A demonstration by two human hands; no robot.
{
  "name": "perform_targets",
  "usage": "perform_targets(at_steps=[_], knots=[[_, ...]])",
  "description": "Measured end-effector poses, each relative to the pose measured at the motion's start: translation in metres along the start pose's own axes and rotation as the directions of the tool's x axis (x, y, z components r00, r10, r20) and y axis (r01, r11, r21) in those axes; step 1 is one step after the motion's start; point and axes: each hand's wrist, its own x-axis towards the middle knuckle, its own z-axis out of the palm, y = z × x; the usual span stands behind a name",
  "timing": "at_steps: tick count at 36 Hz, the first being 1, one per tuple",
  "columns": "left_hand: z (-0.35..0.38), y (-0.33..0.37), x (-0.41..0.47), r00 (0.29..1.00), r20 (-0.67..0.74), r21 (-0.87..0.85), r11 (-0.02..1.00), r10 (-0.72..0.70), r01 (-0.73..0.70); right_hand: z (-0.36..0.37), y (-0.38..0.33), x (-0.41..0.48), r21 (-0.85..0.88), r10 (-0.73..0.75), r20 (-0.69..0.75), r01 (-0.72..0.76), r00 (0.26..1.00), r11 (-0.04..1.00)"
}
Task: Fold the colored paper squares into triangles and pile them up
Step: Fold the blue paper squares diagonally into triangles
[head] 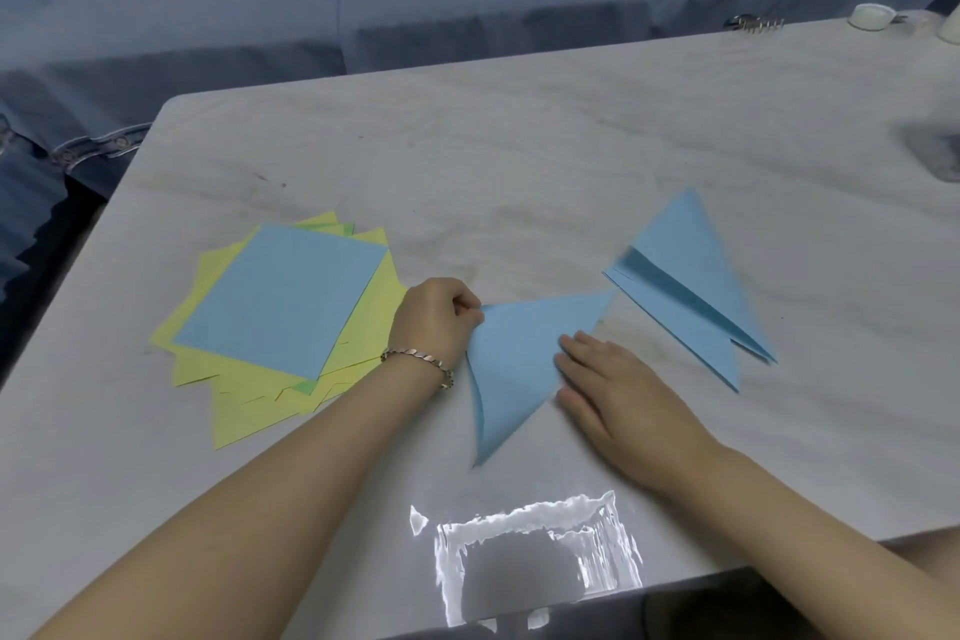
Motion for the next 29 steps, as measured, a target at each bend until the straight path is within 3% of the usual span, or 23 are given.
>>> perform_targets(at_steps=[5, 15, 20, 22, 24, 26, 27, 29], knots=[[-0.002, -0.004, 0.002, 0.999, -0.012, -0.047, 0.998, -0.038, 0.037, 0.004, -0.015, -0.006, 0.003, -0.123, 0.084, 0.123, 0.989, 0.992], [-0.003, -0.005, 0.004, 0.999, 0.005, -0.055, 0.998, -0.042, 0.043, 0.016, -0.052, -0.031, 0.117, -0.364, 0.1, 0.352, 0.926, 0.929], [-0.004, -0.005, 0.002, 1.0, 0.002, -0.078, 0.997, -0.024, 0.024, 0.014, -0.049, -0.028, 0.229, -0.347, 0.087, 0.32, 0.934, 0.919], [-0.006, -0.004, -0.001, 0.999, -0.03, -0.135, 0.991, -0.027, 0.023, 0.007, -0.048, -0.026, 0.402, -0.163, -0.019, 0.157, 0.986, 0.902], [-0.012, -0.002, -0.006, 0.995, -0.078, -0.283, 0.958, -0.062, 0.038, -0.004, -0.048, -0.022, 0.608, 0.203, -0.025, -0.146, 0.979, 0.781], [-0.019, 0.004, -0.013, 0.988, -0.117, -0.434, 0.9, -0.104, 0.044, -0.013, -0.046, -0.014, 0.755, 0.505, 0.107, -0.4, 0.856, 0.519], [-0.022, 0.007, -0.016, 0.985, -0.127, -0.486, 0.873, -0.114, 0.039, -0.017, -0.043, -0.008, 0.8, 0.56, 0.192, -0.459, 0.806, 0.387], [-0.027, 0.015, -0.025, 0.984, -0.129, -0.567, 0.823, -0.12, 0.027, -0.027, -0.037, 0.003, 0.869, 0.546, 0.294, -0.457, 0.785, 0.189]])
